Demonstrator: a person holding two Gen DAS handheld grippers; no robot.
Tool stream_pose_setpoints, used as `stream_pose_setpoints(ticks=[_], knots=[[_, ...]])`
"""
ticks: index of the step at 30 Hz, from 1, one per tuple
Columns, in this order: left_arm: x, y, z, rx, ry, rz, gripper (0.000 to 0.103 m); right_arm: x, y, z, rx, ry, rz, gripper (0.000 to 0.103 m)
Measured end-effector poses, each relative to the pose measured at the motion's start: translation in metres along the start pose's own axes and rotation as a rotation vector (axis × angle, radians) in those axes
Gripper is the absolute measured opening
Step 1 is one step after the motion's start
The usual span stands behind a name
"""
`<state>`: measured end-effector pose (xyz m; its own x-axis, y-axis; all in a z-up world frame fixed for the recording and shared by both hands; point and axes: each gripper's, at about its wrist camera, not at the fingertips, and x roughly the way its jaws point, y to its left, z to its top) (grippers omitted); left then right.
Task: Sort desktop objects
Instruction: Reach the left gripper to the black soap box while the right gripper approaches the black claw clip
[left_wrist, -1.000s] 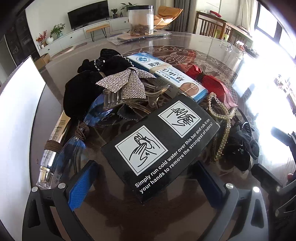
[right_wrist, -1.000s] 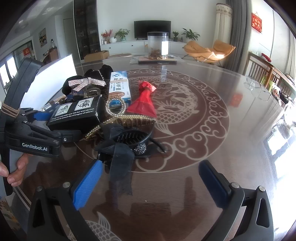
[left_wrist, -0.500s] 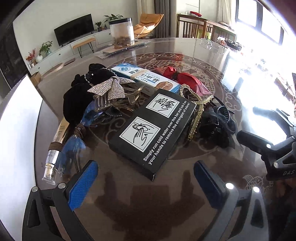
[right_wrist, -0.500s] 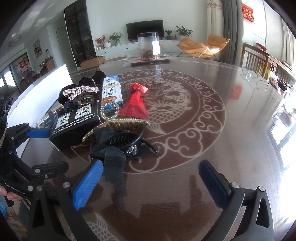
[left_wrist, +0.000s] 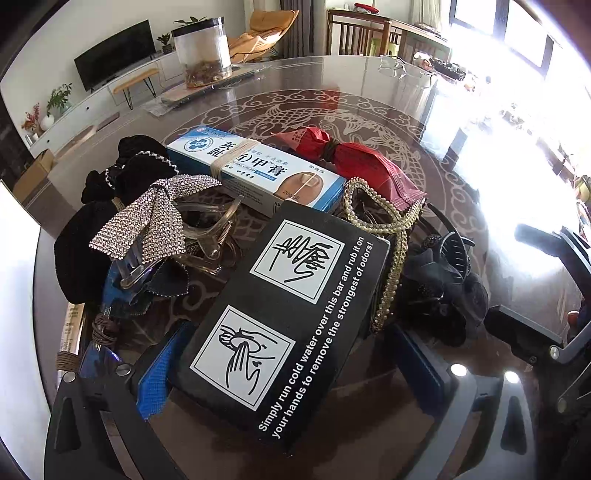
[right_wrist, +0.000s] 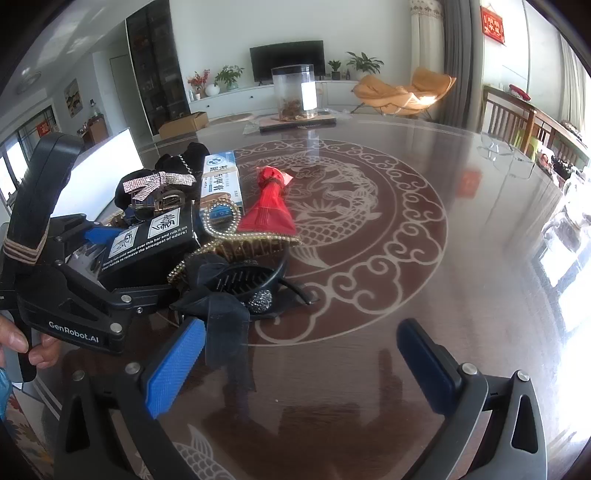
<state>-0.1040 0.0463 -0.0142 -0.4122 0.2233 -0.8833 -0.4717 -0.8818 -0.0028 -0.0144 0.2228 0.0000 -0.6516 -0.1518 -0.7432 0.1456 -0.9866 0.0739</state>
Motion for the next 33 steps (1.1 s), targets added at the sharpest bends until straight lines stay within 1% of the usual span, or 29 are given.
stream_pose_setpoints(ticks=[1, 3, 4, 5, 7, 11, 12, 13, 14, 16, 17, 19, 21, 23, 24, 26, 28, 30, 33], knots=[[0.001, 0.0, 0.001, -0.006, 0.009, 0.003, 0.103, 0.0, 0.0, 0.0, 0.0, 0.0, 0.0, 0.103], [-0.001, -0.001, 0.0, -0.018, -0.005, 0.003, 0.103, 0.0, 0.0, 0.0, 0.002, -0.001, -0.001, 0.103], [-0.003, -0.002, -0.002, -0.014, -0.021, 0.021, 0.093, 0.0, -0.001, 0.0, 0.003, -0.001, -0.001, 0.103], [-0.007, -0.003, -0.005, -0.015, -0.047, 0.015, 0.087, 0.0, -0.001, 0.0, 0.004, -0.001, -0.001, 0.103], [-0.01, -0.004, -0.011, -0.02, -0.073, 0.026, 0.079, 0.0, -0.001, 0.001, 0.005, 0.0, -0.001, 0.103], [-0.022, -0.009, -0.032, -0.064, -0.103, 0.064, 0.078, 0.0, -0.002, 0.001, 0.007, 0.001, 0.004, 0.103], [-0.026, -0.009, -0.041, -0.089, -0.113, 0.079, 0.076, 0.0, -0.002, 0.001, 0.008, 0.001, 0.005, 0.103], [-0.031, -0.009, -0.05, -0.122, -0.121, 0.1, 0.071, 0.0, -0.003, 0.001, 0.009, 0.0, 0.006, 0.103], [-0.036, -0.008, -0.059, -0.15, -0.125, 0.12, 0.068, 0.0, -0.003, 0.001, 0.01, -0.001, 0.009, 0.103], [-0.047, -0.007, -0.079, -0.224, -0.131, 0.185, 0.067, 0.0, -0.004, 0.001, 0.014, -0.001, 0.015, 0.103], [-0.05, -0.006, -0.087, -0.251, -0.135, 0.203, 0.067, 0.0, -0.004, 0.001, 0.016, 0.001, 0.016, 0.103], [-0.055, -0.003, -0.099, -0.278, -0.142, 0.214, 0.069, 0.0, -0.004, 0.001, 0.016, 0.003, 0.019, 0.103], [-0.056, 0.001, -0.104, -0.279, -0.148, 0.204, 0.069, 0.0, -0.003, 0.001, 0.013, 0.003, 0.021, 0.103], [-0.057, 0.005, -0.107, -0.287, -0.139, 0.193, 0.076, -0.002, -0.002, 0.001, 0.005, -0.007, 0.043, 0.103], [-0.057, 0.006, -0.109, -0.294, -0.132, 0.19, 0.079, -0.004, -0.001, 0.001, -0.001, -0.015, 0.068, 0.103], [-0.06, 0.008, -0.115, -0.293, -0.132, 0.174, 0.079, -0.005, 0.0, 0.0, -0.01, -0.018, 0.118, 0.103], [-0.065, 0.007, -0.12, -0.287, -0.14, 0.144, 0.079, -0.002, 0.001, -0.002, -0.014, 0.01, 0.15, 0.103], [-0.073, 0.006, -0.123, -0.285, -0.17, 0.14, 0.079, -0.002, 0.004, -0.003, -0.024, 0.008, 0.148, 0.103], [-0.079, 0.008, -0.117, -0.28, -0.196, 0.155, 0.079, -0.001, 0.009, -0.004, -0.039, 0.013, 0.143, 0.103]])
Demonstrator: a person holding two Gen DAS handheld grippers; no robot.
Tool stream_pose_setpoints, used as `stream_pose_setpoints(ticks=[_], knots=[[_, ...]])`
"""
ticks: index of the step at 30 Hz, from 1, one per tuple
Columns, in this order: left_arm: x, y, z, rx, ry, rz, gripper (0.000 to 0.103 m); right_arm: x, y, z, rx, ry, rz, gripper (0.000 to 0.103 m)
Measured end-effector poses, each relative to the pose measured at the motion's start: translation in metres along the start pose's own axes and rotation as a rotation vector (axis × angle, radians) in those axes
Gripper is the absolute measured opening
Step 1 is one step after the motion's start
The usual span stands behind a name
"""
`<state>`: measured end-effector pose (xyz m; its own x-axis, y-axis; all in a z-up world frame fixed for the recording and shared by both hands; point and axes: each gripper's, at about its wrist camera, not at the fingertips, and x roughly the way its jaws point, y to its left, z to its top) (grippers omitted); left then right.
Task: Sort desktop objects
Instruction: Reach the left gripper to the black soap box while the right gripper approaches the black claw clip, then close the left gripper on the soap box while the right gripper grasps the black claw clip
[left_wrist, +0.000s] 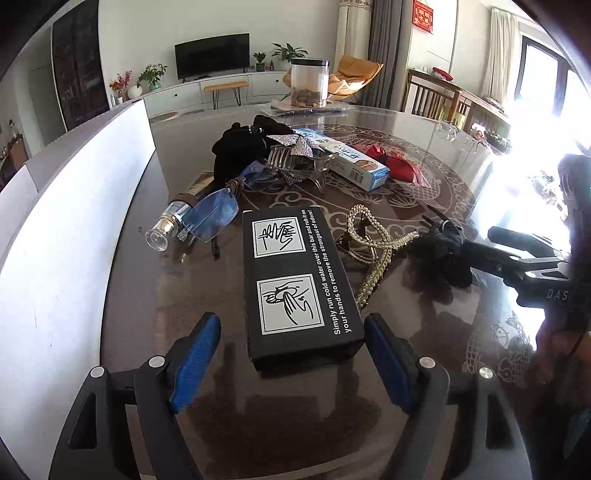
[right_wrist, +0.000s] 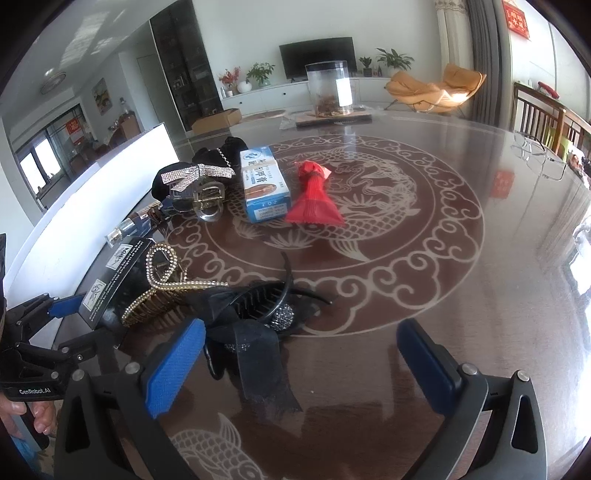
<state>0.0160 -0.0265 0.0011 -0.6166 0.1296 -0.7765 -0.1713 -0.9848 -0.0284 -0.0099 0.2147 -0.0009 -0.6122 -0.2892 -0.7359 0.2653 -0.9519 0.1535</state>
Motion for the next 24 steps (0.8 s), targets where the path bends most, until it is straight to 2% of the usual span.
stream_pose_setpoints(ticks=[4, 7, 9, 12, 14, 15, 16, 20, 24], knots=[[0.011, 0.005, 0.015, -0.033, 0.019, -0.009, 0.079, 0.0, 0.0, 0.0, -0.002, -0.004, -0.014, 0.103], [0.025, 0.011, 0.023, -0.081, 0.068, -0.03, 0.079, -0.002, 0.001, -0.001, -0.002, -0.01, -0.03, 0.103], [0.034, 0.015, 0.027, -0.104, 0.1, -0.049, 0.079, -0.003, -0.002, -0.004, 0.011, 0.0, -0.011, 0.103], [0.039, 0.013, 0.032, -0.093, 0.103, -0.006, 0.077, -0.004, 0.002, -0.006, -0.011, 0.01, -0.012, 0.103], [0.04, 0.015, 0.033, -0.111, 0.1, -0.001, 0.069, -0.004, 0.013, -0.008, -0.064, 0.015, -0.01, 0.103], [0.039, 0.016, 0.033, -0.112, 0.097, 0.006, 0.061, -0.004, 0.018, -0.009, -0.092, 0.018, -0.007, 0.103], [0.039, 0.017, 0.033, -0.11, 0.095, 0.017, 0.059, -0.003, 0.024, -0.01, -0.119, 0.028, -0.004, 0.103], [0.032, 0.026, 0.024, -0.117, 0.101, 0.027, 0.058, 0.013, 0.04, -0.01, -0.189, 0.086, -0.049, 0.103], [0.018, 0.028, 0.006, -0.101, 0.099, 0.051, 0.058, 0.03, 0.041, -0.003, -0.181, 0.137, -0.046, 0.103]])
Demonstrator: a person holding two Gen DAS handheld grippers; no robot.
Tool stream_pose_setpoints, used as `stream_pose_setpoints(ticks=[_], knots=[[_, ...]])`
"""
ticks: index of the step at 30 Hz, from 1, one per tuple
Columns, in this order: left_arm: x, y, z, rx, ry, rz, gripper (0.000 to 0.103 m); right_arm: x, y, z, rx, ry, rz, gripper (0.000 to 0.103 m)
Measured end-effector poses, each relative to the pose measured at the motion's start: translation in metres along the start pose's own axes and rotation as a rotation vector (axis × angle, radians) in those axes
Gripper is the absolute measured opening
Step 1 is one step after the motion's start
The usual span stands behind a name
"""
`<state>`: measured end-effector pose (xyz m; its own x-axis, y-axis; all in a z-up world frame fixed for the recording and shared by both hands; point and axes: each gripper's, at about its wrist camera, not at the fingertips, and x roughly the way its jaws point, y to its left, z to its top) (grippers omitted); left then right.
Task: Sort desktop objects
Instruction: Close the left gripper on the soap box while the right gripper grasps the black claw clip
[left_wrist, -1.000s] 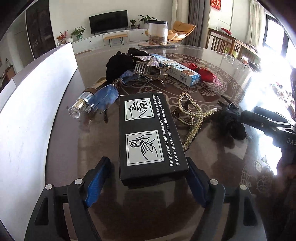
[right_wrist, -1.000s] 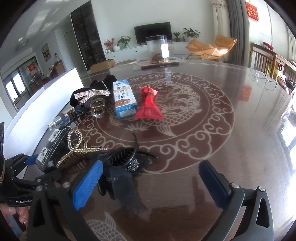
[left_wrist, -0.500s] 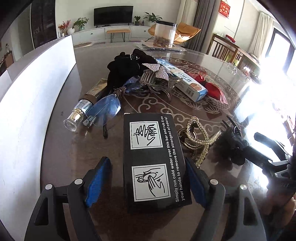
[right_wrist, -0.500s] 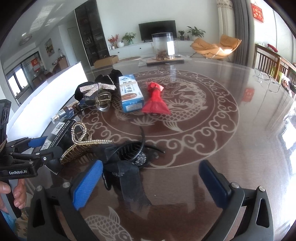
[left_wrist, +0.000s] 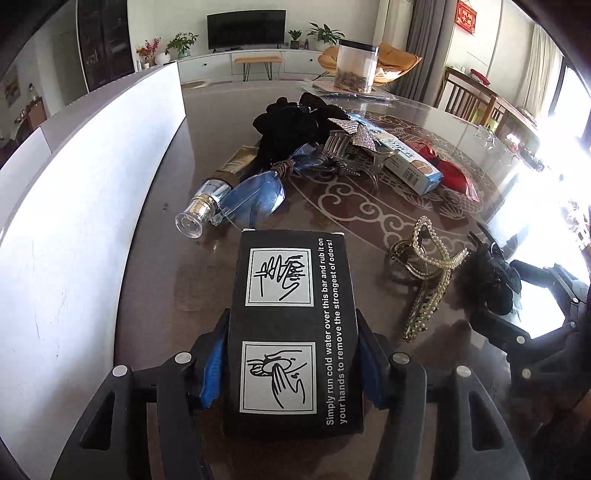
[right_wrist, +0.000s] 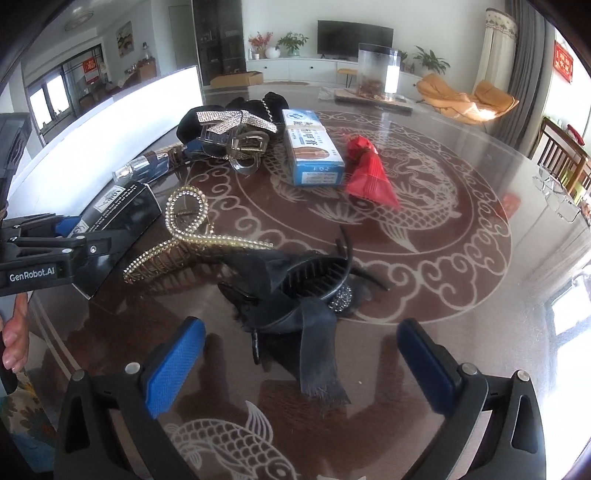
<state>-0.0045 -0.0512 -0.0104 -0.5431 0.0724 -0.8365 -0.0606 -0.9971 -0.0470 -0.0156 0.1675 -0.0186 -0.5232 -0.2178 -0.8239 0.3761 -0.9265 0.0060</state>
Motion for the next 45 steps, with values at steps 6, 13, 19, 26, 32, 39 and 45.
stream_pose_setpoints(ticks=[6, 13, 19, 26, 32, 39, 45], knots=[[-0.009, -0.003, -0.019, 0.04, -0.023, 0.034, 0.059, 0.004, -0.016, 0.005, 0.087, 0.01, -0.081, 0.103], [-0.008, -0.005, -0.019, 0.037, -0.022, 0.042, 0.072, -0.026, -0.061, -0.029, 0.258, 0.056, -0.151, 0.103], [-0.003, 0.001, -0.018, 0.007, -0.034, 0.057, 0.093, -0.04, -0.047, -0.046, 0.209, 0.033, -0.104, 0.103], [0.003, -0.001, -0.014, 0.004, -0.027, 0.06, 0.103, -0.014, -0.042, -0.008, 0.276, 0.022, -0.085, 0.103], [0.003, -0.002, -0.015, 0.001, -0.031, 0.063, 0.103, 0.006, -0.042, 0.012, 0.29, 0.054, -0.208, 0.103], [0.002, -0.003, -0.018, -0.011, -0.033, 0.069, 0.103, 0.008, -0.042, 0.015, 0.27, 0.065, -0.195, 0.103], [-0.006, -0.022, -0.027, 0.072, -0.034, 0.018, 0.091, 0.004, -0.045, 0.029, 0.244, 0.056, -0.176, 0.052]])
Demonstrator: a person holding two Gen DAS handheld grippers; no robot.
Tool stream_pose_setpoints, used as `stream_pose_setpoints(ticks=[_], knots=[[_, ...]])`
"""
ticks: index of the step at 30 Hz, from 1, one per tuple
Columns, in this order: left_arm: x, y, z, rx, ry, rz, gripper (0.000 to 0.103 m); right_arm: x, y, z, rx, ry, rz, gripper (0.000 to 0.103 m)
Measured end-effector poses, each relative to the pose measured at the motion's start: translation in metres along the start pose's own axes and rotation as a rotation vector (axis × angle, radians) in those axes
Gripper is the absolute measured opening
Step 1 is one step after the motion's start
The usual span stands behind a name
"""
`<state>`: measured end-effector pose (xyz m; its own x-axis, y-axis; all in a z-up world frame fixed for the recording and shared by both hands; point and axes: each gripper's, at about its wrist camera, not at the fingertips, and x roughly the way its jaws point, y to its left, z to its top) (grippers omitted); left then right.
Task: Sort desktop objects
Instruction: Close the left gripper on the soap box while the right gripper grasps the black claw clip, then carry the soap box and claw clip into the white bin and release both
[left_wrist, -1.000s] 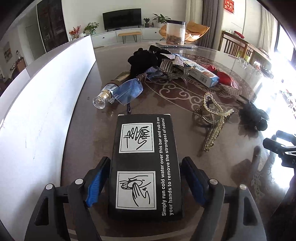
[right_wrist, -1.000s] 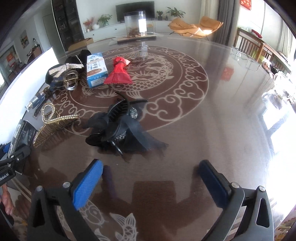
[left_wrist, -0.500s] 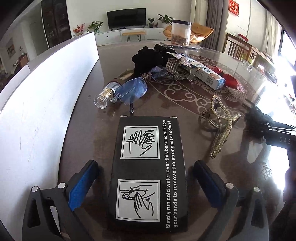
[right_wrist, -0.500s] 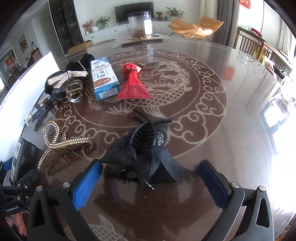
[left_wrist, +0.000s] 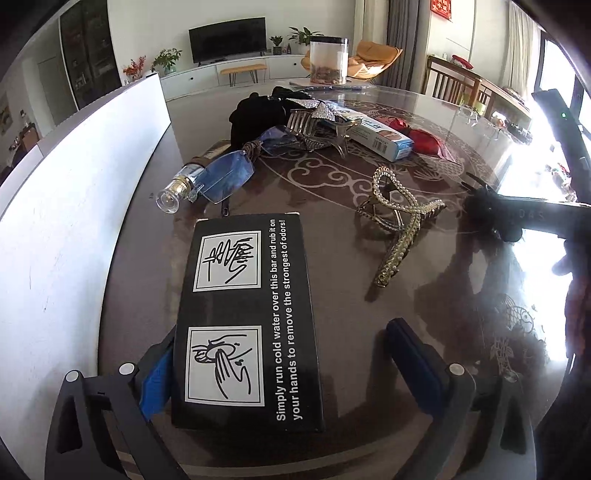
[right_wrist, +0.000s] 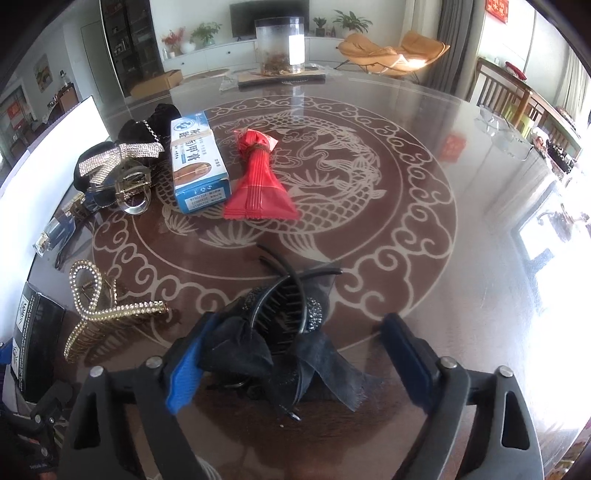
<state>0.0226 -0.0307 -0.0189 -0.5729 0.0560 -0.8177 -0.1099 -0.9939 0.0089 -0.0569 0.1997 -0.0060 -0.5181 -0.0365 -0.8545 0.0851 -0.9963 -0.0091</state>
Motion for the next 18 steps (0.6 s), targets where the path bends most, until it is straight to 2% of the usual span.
stream_pose_setpoints(ticks=[1, 2, 5, 8, 12, 15, 18], knots=[[-0.004, 0.001, 0.0, -0.007, -0.027, 0.007, 0.064, -0.002, 0.0, 0.0, 0.005, 0.002, 0.013, 0.043], [-0.007, 0.002, 0.0, -0.004, -0.043, -0.007, 0.058, -0.004, -0.002, -0.002, 0.015, 0.005, 0.032, 0.044], [-0.011, 0.001, -0.004, 0.006, -0.035, -0.032, 0.057, -0.014, -0.003, -0.016, 0.023, 0.001, 0.048, 0.044], [-0.025, 0.0, -0.019, -0.002, -0.031, -0.102, 0.057, -0.039, -0.006, -0.043, 0.036, -0.019, 0.088, 0.043], [-0.041, -0.003, -0.033, -0.017, -0.031, -0.157, 0.057, -0.065, -0.009, -0.074, 0.067, -0.031, 0.143, 0.044], [-0.062, -0.006, -0.028, -0.003, -0.065, -0.177, 0.057, -0.077, -0.006, -0.08, 0.077, -0.042, 0.177, 0.043], [-0.095, 0.002, -0.013, -0.021, -0.13, -0.198, 0.057, -0.09, 0.013, -0.071, 0.052, -0.068, 0.215, 0.043]])
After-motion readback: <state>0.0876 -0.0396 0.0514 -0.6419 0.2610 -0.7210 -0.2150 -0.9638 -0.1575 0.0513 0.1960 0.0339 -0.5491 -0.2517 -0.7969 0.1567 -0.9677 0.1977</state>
